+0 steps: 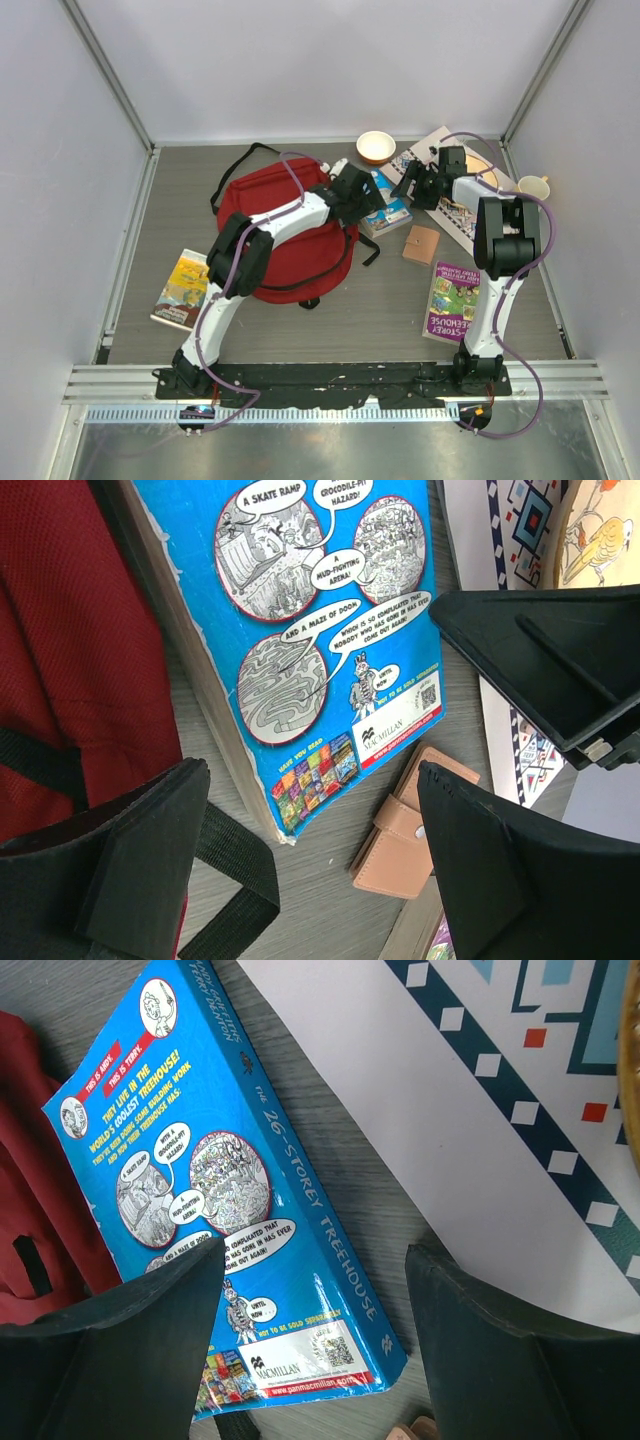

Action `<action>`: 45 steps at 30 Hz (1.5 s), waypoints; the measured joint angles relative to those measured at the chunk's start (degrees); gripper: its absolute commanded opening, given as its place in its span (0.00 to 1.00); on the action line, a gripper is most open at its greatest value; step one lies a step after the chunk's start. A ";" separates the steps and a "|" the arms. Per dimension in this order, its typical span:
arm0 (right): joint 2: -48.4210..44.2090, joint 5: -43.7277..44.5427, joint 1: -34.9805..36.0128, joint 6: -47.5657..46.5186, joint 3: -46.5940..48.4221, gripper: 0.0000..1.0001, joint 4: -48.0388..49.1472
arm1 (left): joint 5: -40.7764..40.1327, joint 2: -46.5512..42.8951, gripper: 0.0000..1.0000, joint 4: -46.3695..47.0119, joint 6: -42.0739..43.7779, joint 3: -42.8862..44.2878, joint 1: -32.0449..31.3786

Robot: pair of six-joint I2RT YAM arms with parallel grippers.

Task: Pack the student bag
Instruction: Pick up the book from the center of the board.

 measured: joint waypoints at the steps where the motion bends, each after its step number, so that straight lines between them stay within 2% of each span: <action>1: 0.00 0.00 0.00 0.11 0.00 0.78 -0.02 | -0.17 0.00 0.89 -0.72 -0.04 0.33 -0.02; 17: -0.96 1.03 0.00 1.18 -0.39 0.79 -2.75 | -0.59 0.00 0.88 -2.27 -1.36 3.85 -1.49; 29: -9.14 3.45 0.00 3.23 -8.04 0.79 -2.56 | 0.81 0.11 0.90 -1.44 -1.73 3.80 -2.95; 45: -15.54 5.49 0.00 2.36 -9.75 0.79 -6.14 | 6.19 0.11 0.90 2.27 -3.06 2.10 -2.89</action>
